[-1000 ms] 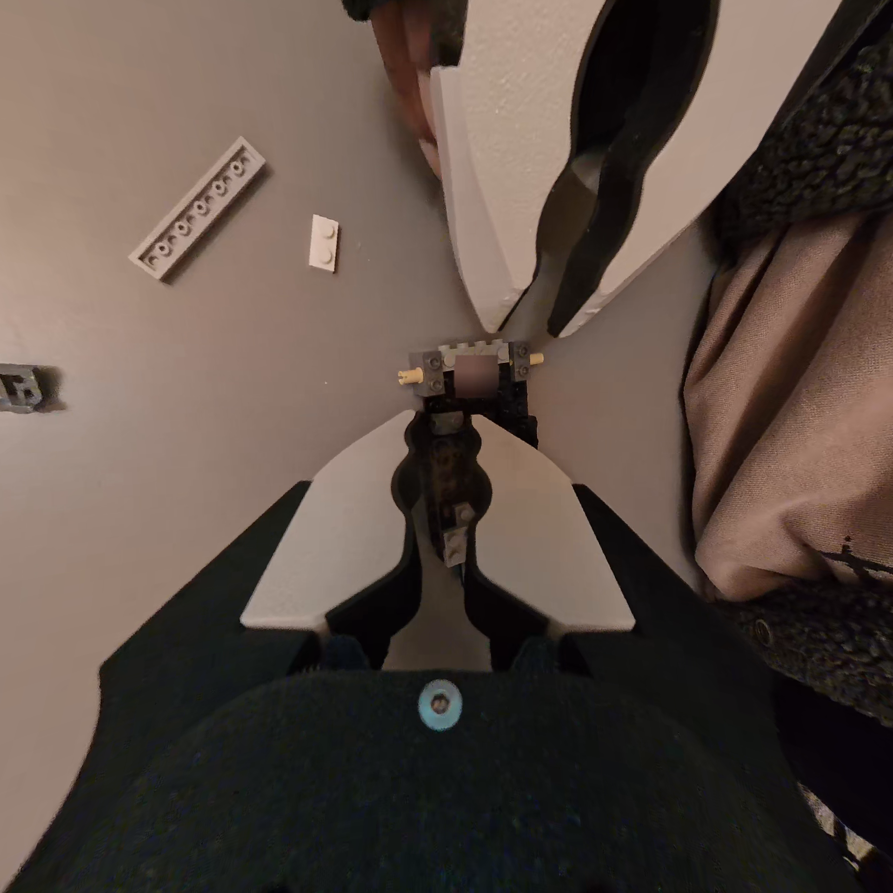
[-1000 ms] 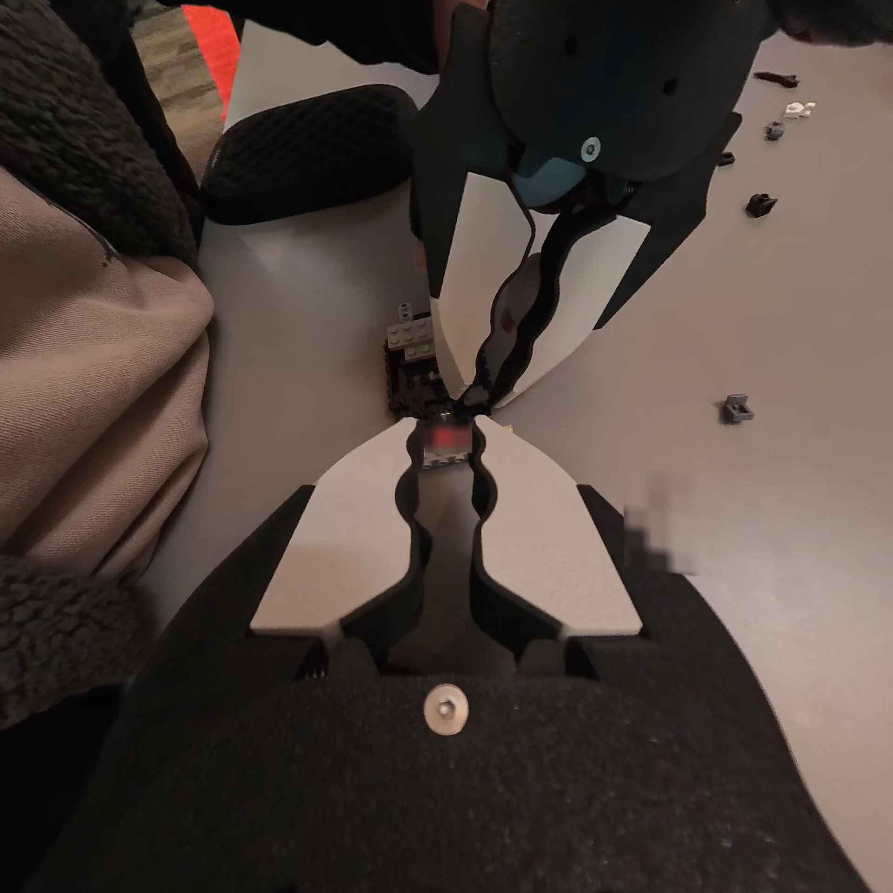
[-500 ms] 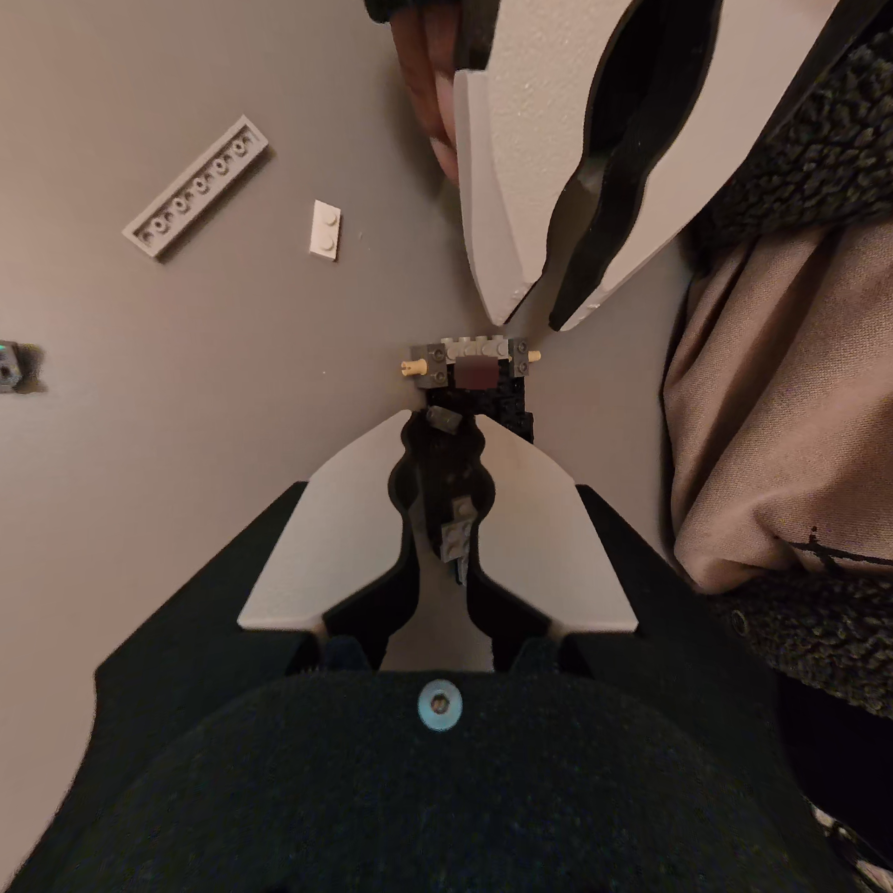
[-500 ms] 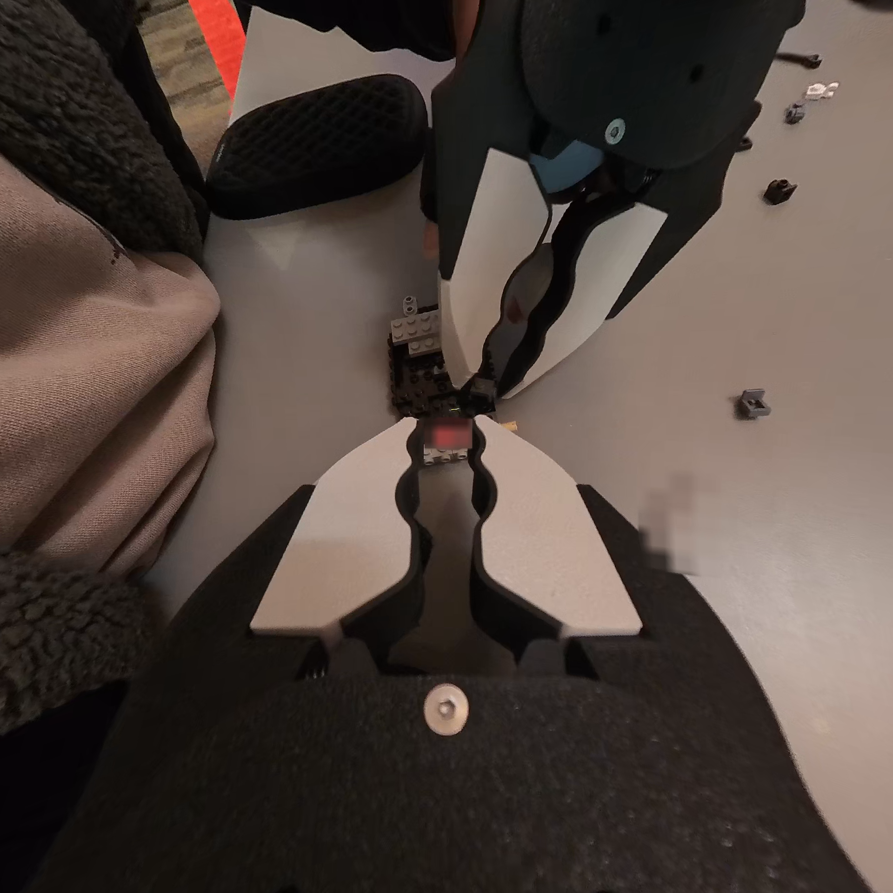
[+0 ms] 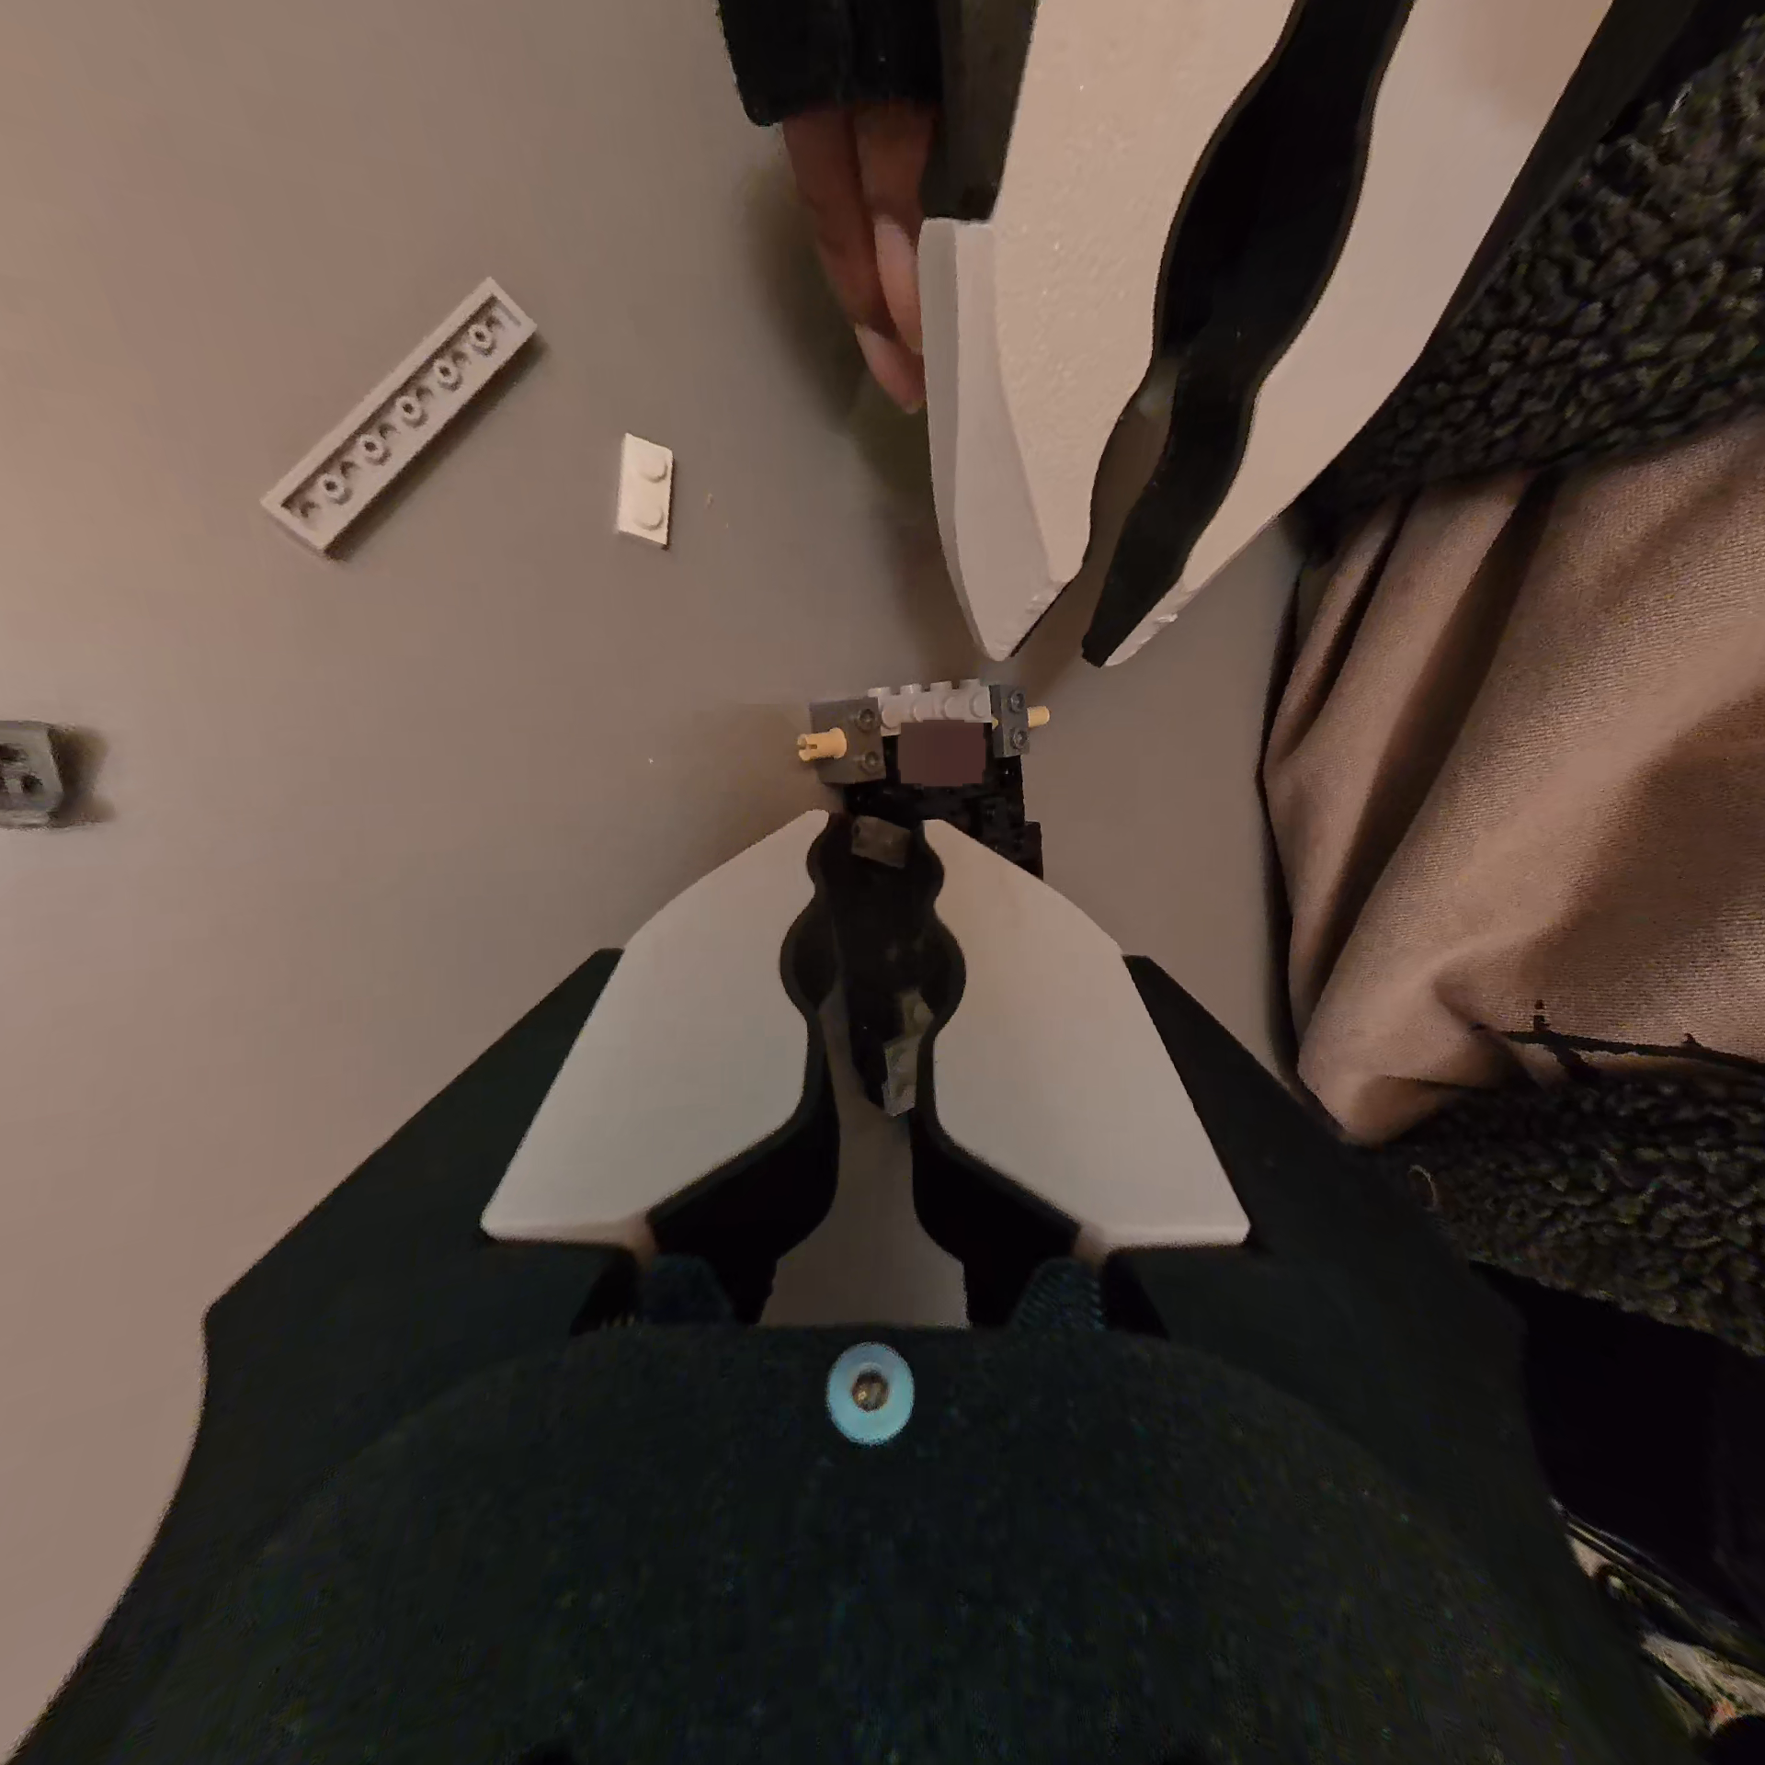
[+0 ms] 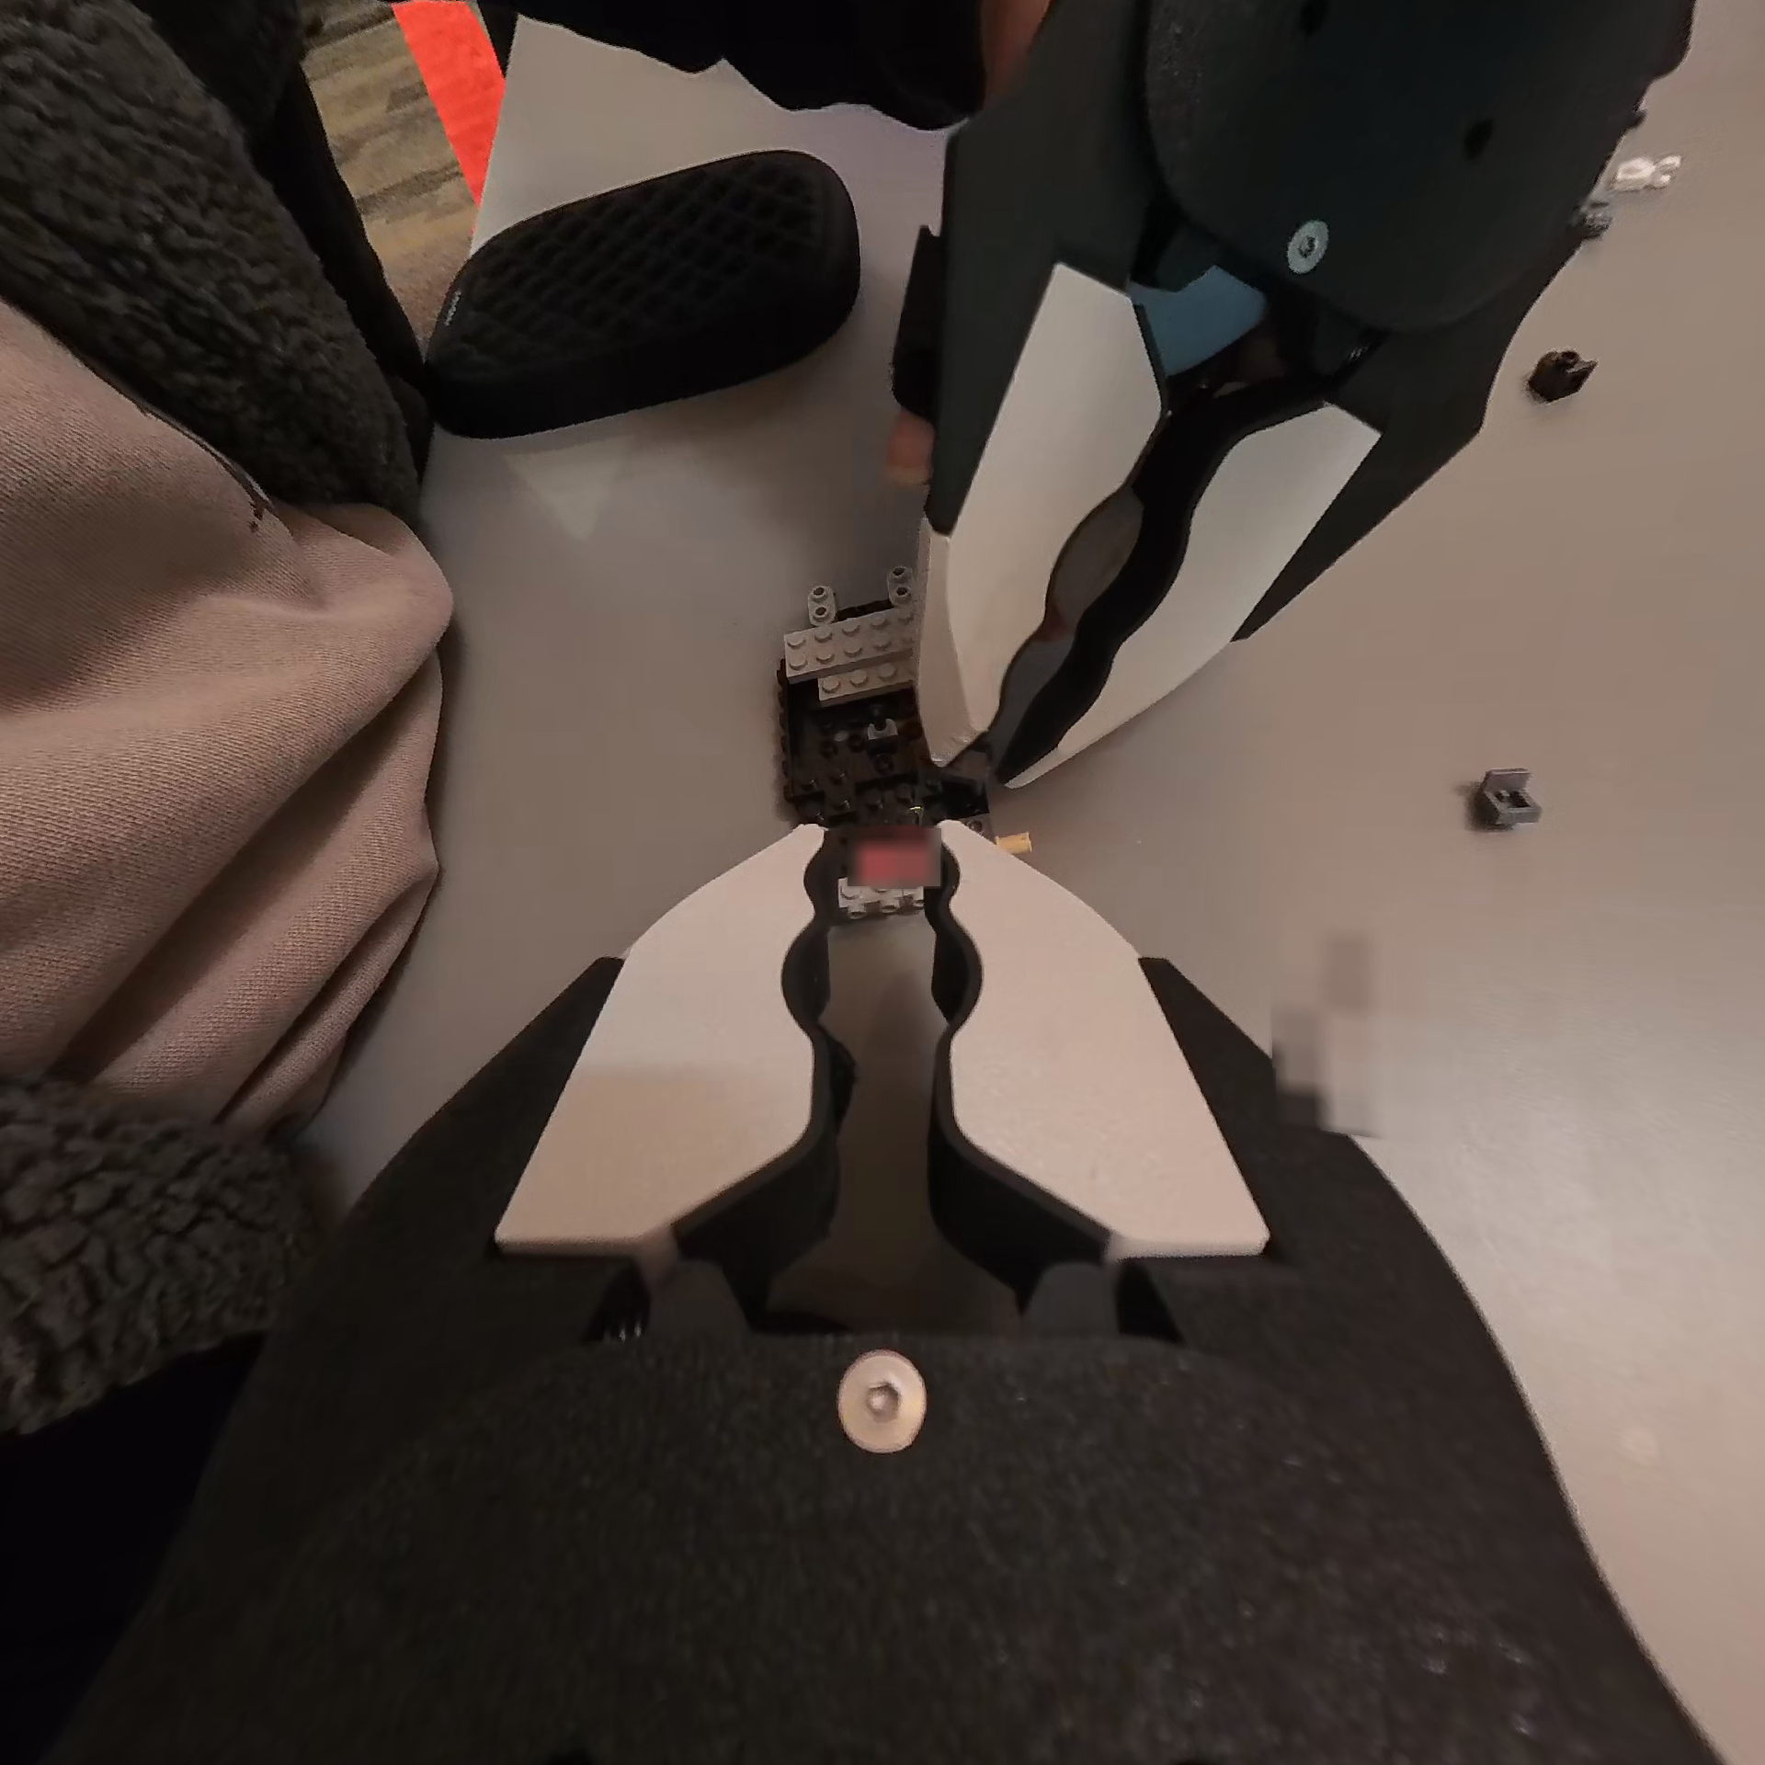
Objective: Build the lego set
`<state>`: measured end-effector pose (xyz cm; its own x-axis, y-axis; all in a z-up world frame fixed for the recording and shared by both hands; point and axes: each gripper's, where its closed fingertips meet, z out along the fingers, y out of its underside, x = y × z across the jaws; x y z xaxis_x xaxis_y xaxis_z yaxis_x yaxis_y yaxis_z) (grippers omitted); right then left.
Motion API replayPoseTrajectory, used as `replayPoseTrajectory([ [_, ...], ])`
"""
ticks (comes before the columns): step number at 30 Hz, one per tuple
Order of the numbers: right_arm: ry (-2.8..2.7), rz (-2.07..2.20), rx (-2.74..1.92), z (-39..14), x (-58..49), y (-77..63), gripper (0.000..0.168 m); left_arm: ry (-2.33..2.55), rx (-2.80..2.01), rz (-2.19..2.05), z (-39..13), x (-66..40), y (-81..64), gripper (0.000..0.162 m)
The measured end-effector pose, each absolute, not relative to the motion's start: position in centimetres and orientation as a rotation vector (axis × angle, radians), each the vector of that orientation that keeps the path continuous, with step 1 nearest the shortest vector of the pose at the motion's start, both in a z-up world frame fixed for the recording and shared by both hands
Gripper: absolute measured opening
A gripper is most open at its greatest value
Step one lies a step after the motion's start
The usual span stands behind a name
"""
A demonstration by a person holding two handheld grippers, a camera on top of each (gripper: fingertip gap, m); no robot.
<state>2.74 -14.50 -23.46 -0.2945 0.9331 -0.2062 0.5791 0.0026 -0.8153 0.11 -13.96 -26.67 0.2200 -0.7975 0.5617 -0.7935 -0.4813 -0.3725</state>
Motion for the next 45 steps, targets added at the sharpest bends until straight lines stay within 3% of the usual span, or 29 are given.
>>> replayPoseTrajectory([
  [45, -1.898, 1.215, -1.569, -23.6, 2.9, -14.7, 0.016, 1.457, -2.546, -1.225, -26.2, 0.2, -14.5, 0.014],
])
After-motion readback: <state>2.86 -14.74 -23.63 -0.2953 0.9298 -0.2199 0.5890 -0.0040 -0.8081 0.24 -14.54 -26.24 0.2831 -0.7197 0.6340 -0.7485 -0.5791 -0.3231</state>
